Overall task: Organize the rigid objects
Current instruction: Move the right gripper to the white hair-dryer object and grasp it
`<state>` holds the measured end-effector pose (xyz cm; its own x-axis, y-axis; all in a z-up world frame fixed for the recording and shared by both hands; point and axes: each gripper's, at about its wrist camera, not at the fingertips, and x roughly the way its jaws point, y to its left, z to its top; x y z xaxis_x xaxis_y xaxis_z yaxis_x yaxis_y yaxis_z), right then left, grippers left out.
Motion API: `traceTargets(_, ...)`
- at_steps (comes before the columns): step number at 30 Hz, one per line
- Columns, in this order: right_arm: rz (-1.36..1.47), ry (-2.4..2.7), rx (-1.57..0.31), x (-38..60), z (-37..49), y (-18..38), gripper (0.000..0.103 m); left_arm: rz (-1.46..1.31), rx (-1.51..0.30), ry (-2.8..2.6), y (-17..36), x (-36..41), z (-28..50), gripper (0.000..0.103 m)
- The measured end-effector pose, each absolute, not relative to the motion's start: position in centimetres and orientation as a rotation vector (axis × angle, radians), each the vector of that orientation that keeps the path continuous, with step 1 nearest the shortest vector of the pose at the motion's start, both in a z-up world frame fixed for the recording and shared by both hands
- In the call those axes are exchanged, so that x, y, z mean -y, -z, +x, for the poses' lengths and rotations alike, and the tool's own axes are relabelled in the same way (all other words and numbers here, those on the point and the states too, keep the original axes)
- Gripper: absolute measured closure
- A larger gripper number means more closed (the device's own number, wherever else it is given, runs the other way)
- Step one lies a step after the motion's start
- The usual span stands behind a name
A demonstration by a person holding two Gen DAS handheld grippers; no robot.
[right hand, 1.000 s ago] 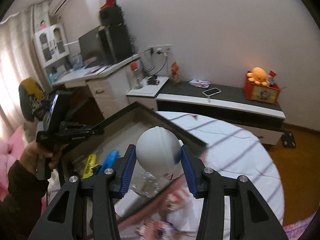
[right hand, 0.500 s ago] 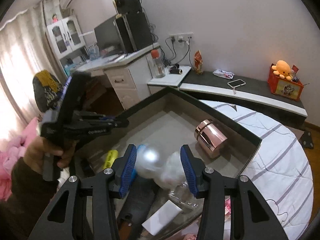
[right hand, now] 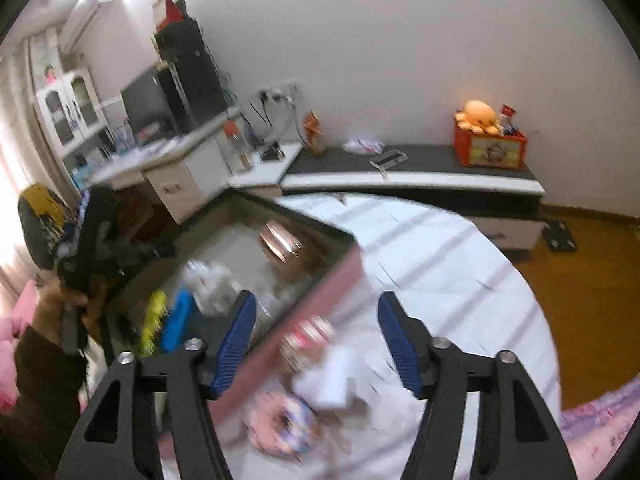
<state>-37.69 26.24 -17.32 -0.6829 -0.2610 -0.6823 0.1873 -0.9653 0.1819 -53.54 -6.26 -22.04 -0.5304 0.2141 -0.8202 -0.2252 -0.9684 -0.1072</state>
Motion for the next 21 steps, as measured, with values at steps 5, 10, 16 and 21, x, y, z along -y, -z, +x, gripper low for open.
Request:
traceTargets(5, 1.208, 2.62, 0.121, -26.4, -36.7, 19.9, 0.036, -1.363, -0.018, -2.549, 22.0, 6.2, -53.6, 0.091)
traceTargets(10, 1.297, 2.575, 0.141, -26.5, -37.4, 22.5, 0.036, -1.362, -0.025, -2.552, 22.0, 6.2, -53.5, 0.091)
traceTargets(16, 1.346, 2.551, 0.13, -26.1, -38.1, 24.0, 0.035, -1.361, -0.027, -2.552, 22.1, 6.1, -53.6, 0.091)
traceTargets(21, 1.367, 2.56, 0.1, -25.9, -38.8, 24.7, 0.035, -1.36, -0.023, -2.551, 22.1, 6.3, -53.6, 0.091)
